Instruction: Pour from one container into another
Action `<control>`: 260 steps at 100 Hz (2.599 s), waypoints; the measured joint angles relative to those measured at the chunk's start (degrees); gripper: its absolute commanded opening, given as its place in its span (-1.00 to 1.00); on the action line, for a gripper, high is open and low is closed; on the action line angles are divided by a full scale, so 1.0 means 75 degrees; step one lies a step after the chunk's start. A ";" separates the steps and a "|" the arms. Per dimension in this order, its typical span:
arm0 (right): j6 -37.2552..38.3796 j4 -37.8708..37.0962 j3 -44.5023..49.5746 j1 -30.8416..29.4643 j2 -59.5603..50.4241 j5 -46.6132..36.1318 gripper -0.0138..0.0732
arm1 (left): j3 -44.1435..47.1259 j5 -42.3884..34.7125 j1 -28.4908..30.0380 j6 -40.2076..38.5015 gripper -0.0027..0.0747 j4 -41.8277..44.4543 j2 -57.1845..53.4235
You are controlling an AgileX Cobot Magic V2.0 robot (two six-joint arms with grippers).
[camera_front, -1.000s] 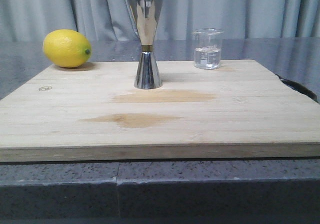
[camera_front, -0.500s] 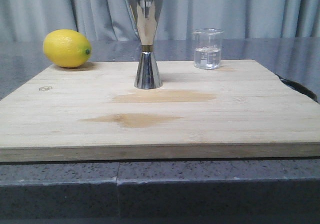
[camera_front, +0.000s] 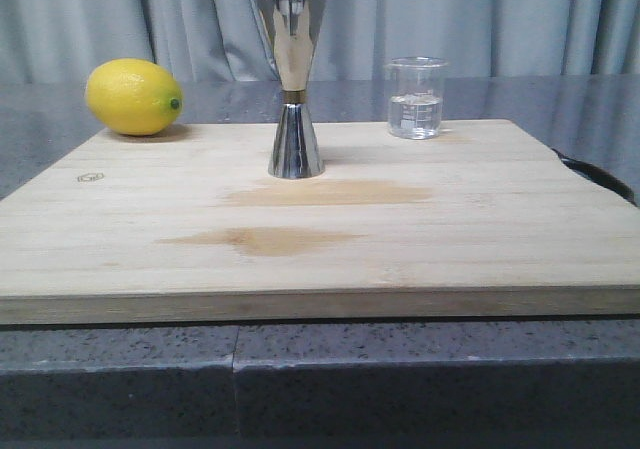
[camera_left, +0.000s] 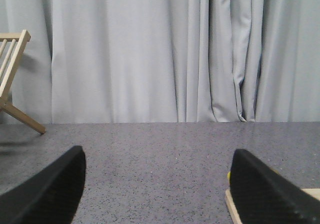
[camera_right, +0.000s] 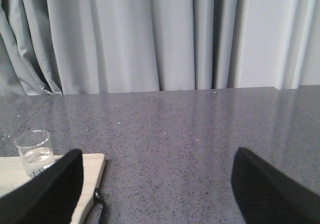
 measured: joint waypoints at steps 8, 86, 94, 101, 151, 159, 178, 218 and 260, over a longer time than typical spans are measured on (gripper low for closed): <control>0.0000 0.0000 0.0000 0.0000 0.0012 0.0057 0.54 | 0.0000 0.0033 0.0000 0.0000 0.50 0.0000 0.0000; 0.0000 0.0163 -0.0683 0.0000 0.0801 0.1863 0.54 | -0.1803 0.3533 -0.1965 0.5763 0.50 -0.4732 0.3885; 0.0000 0.0163 -0.0683 0.0000 0.0801 0.1863 0.54 | -0.1808 0.3533 -0.2275 0.6794 0.50 -0.5445 0.4365; -0.0013 0.0163 -0.0683 0.0000 0.0801 0.1863 0.54 | -0.1825 0.3533 -0.2430 0.7454 0.50 -0.5957 0.4841; -0.0013 0.0163 -0.0683 0.0000 0.0801 0.1863 0.54 | -0.2089 0.5299 -0.1117 1.1348 0.50 -0.8853 0.7442; -0.0013 0.0163 -0.0683 0.0000 0.0801 0.1863 0.54 | -0.2094 0.5642 -0.1057 1.2085 0.50 -0.9307 0.7775; -0.0013 0.0163 -0.0683 0.0000 0.0806 0.1863 0.54 | -0.2094 0.6528 -0.1057 1.3601 0.50 -1.0384 0.8622; -0.0013 0.0163 -0.0683 0.0000 0.0806 0.1863 0.54 | -0.2256 0.7344 -0.1057 1.5192 0.50 -1.1749 0.9880; -0.0013 0.0163 -0.0683 0.0000 0.0806 0.1863 0.54 | -0.3140 0.7344 -0.1806 1.5346 0.50 -1.2308 1.0756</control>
